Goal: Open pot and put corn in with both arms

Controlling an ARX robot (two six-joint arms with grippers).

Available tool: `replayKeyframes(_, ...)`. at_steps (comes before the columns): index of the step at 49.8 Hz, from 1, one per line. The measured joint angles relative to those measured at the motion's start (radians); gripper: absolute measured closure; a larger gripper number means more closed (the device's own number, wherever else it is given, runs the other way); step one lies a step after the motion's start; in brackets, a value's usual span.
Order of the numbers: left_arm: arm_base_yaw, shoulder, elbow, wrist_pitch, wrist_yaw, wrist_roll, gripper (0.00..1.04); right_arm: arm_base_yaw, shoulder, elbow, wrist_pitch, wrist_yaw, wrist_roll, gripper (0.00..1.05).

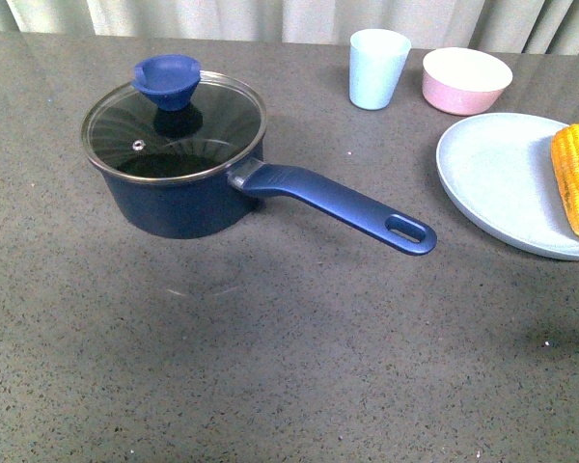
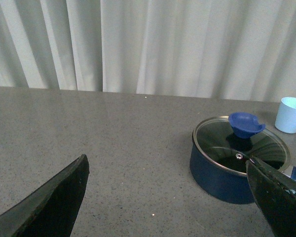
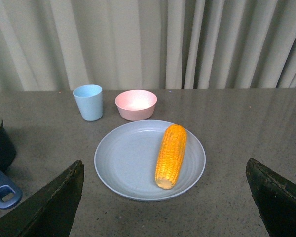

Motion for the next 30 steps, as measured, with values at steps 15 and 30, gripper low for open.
replayKeyframes(15,0.0,0.0,0.0,0.0,0.0,0.0,0.09,0.0,0.0,0.0,0.0,0.0,0.0,0.09)
replayKeyframes(30,0.0,0.0,0.0,0.0,0.0,0.0,0.09,0.0,0.0,0.0,0.0,0.0,0.0,0.09)
